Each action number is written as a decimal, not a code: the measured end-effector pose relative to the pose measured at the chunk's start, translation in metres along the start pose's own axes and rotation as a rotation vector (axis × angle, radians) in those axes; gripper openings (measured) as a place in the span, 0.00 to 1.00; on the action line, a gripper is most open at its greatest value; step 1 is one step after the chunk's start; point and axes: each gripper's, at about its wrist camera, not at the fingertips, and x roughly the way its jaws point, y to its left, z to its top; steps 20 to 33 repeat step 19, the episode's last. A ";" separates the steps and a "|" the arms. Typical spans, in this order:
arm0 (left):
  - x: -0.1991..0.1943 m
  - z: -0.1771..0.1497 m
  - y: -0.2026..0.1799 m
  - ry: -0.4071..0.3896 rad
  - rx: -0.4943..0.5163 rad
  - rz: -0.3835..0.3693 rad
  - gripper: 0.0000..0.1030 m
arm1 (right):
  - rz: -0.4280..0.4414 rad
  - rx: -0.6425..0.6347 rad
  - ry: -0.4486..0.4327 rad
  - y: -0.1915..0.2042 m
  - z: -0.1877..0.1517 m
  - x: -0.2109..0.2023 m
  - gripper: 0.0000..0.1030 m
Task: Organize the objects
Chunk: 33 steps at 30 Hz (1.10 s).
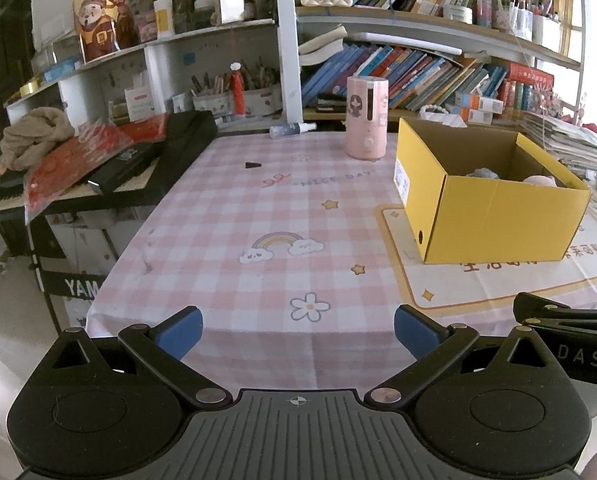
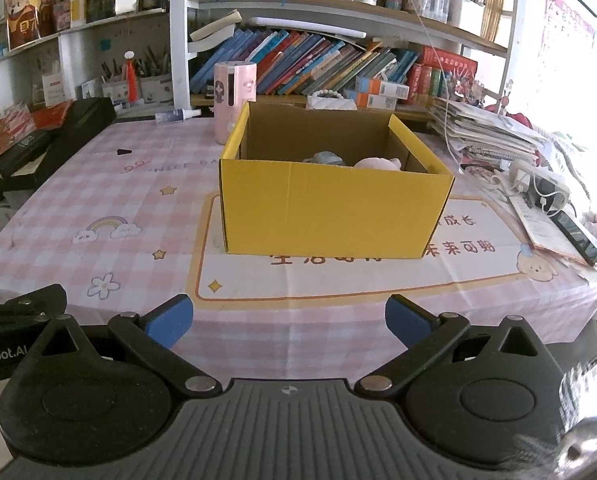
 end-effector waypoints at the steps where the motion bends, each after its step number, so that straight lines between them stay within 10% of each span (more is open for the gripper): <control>1: 0.000 0.000 0.000 0.000 0.001 -0.001 1.00 | 0.000 0.000 0.000 0.000 0.000 0.000 1.00; 33: 0.003 0.004 0.001 0.003 -0.028 -0.029 1.00 | 0.002 -0.004 0.000 -0.002 0.005 0.005 1.00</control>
